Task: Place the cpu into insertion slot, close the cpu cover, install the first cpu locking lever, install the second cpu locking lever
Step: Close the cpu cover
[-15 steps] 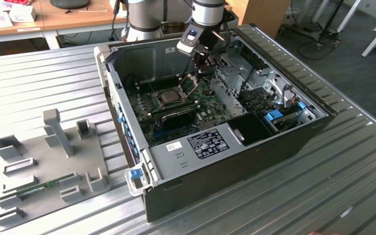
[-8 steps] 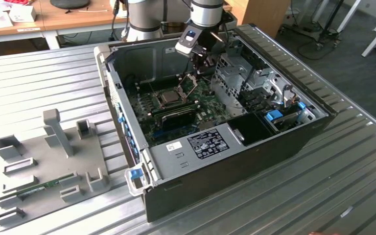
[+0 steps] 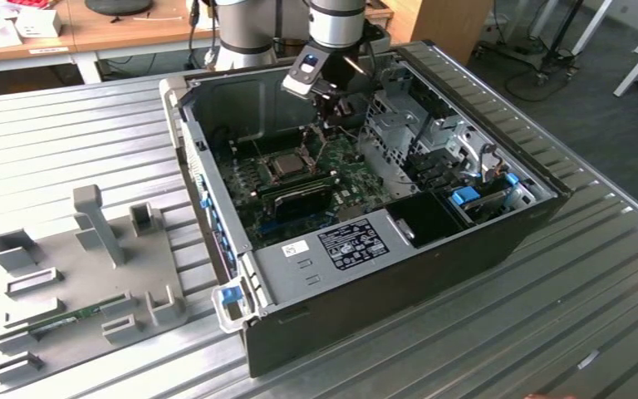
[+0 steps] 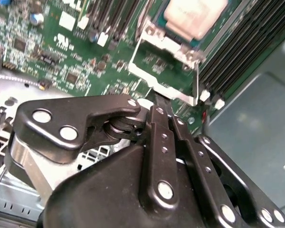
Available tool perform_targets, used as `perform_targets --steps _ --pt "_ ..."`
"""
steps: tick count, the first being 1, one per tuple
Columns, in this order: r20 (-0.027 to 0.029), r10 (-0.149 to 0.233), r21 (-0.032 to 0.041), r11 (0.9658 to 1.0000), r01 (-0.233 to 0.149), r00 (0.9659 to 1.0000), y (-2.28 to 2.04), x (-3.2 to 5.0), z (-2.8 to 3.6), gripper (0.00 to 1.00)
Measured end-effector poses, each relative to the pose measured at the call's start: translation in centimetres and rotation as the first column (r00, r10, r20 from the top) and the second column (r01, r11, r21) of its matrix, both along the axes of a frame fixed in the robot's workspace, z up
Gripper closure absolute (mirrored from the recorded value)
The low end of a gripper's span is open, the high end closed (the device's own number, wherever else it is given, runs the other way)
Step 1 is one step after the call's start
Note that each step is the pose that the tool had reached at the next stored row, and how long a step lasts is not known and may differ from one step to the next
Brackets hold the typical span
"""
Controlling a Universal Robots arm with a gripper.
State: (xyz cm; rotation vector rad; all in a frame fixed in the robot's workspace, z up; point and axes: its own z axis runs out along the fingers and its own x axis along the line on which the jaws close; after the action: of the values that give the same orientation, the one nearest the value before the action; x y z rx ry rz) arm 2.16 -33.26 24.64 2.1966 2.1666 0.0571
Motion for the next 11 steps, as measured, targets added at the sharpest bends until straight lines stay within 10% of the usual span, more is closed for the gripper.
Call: perform_targets --steps 11 --pt "0.0108 0.0 0.0036 1.0 0.0 0.9999 0.0 -3.31 -0.17 0.9"
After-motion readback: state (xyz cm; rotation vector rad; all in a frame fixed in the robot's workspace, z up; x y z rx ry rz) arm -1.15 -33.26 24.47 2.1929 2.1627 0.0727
